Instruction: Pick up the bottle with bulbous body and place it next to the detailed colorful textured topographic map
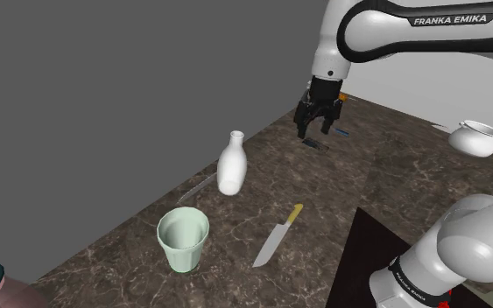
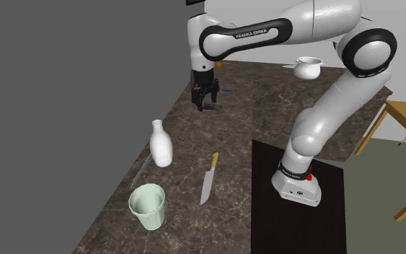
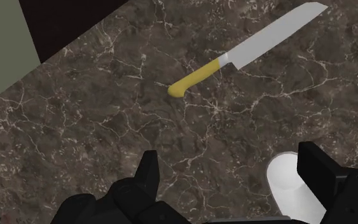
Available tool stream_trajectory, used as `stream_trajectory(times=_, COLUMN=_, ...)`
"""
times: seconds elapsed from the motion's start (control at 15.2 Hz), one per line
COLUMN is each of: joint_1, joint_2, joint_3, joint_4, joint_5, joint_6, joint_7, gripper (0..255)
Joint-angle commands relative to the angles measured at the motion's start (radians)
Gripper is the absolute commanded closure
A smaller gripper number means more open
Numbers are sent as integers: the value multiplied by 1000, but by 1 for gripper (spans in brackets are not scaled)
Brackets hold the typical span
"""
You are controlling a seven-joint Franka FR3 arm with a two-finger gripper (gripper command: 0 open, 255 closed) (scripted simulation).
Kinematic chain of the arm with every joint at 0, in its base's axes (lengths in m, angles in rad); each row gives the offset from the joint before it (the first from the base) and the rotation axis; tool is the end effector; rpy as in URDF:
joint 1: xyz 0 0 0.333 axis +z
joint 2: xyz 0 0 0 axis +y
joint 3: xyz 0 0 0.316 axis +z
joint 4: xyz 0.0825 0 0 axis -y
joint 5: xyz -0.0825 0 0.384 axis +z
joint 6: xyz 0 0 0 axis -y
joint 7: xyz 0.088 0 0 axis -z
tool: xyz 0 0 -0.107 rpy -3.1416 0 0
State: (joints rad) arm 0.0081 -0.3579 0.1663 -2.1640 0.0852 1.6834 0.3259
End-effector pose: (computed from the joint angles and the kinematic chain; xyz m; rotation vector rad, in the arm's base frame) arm 0.4254 0.0903 0.5292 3.1168 -0.2821 -0.2024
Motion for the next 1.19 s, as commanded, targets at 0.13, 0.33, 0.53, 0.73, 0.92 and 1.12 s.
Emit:
stream_trajectory(times=0.13, joint_1=9, joint_2=158, joint_3=39, joint_4=120, joint_5=-9, joint_6=35, joint_7=61, gripper=0)
stream_trajectory(times=0.33, joint_1=17, joint_2=278, joint_3=60, joint_4=223, joint_5=-26, joint_6=49, joint_7=103, gripper=0)
stream_trajectory(times=0.53, joint_1=29, joint_2=401, joint_3=76, joint_4=339, joint_5=-50, joint_6=51, joint_7=145, gripper=0)
stream_trajectory(times=0.73, joint_1=48, joint_2=528, joint_3=87, joint_4=472, joint_5=-78, joint_6=40, joint_7=185, gripper=0)
stream_trajectory(times=0.92, joint_1=73, joint_2=661, joint_3=92, joint_4=626, joint_5=-109, joint_6=14, joint_7=221, gripper=0)
stream_trajectory(times=1.12, joint_1=107, joint_2=806, joint_3=91, joint_4=810, joint_5=-139, joint_6=-31, joint_7=252, gripper=0)
